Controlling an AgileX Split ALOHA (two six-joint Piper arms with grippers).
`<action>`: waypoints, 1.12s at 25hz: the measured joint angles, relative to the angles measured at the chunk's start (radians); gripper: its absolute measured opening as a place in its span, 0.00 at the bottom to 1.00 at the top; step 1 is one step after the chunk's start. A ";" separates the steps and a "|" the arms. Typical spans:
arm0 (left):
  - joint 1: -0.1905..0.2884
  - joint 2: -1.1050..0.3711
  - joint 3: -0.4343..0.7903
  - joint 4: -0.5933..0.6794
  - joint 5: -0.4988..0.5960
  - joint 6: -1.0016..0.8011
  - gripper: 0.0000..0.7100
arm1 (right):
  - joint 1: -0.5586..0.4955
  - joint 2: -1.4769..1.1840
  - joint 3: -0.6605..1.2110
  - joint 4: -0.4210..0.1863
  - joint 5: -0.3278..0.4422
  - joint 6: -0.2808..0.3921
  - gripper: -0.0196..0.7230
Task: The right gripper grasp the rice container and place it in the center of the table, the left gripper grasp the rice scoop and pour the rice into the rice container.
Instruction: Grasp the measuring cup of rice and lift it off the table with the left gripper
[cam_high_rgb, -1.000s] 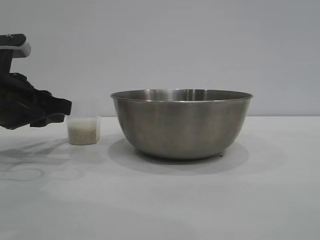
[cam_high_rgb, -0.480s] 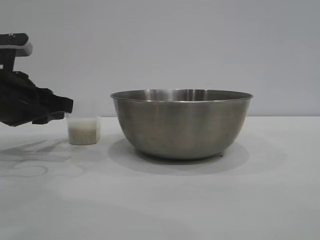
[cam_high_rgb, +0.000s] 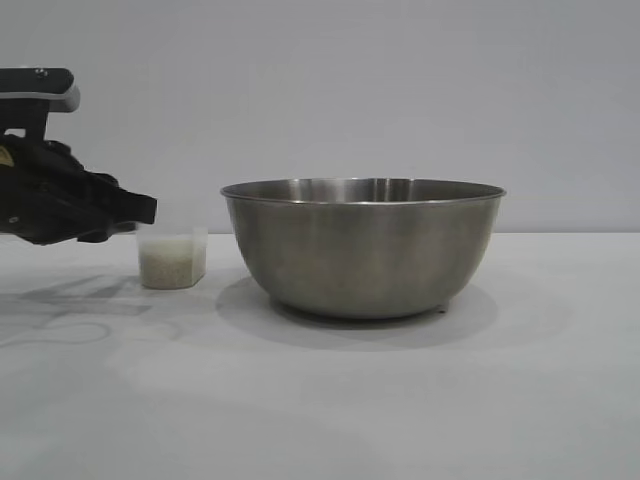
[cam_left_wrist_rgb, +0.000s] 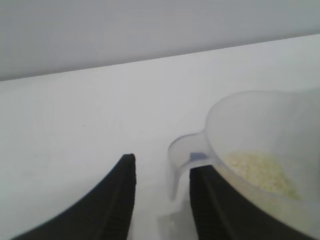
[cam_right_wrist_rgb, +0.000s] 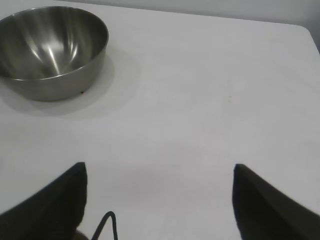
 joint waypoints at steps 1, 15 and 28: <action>0.000 0.005 -0.010 0.000 0.000 0.000 0.31 | 0.000 0.000 0.000 0.000 0.000 0.000 0.79; 0.000 0.021 -0.055 0.025 0.001 0.023 0.00 | 0.000 0.000 0.000 0.000 0.000 0.000 0.79; 0.000 -0.071 -0.061 0.074 0.008 0.080 0.00 | 0.000 0.000 0.000 0.000 0.000 0.000 0.79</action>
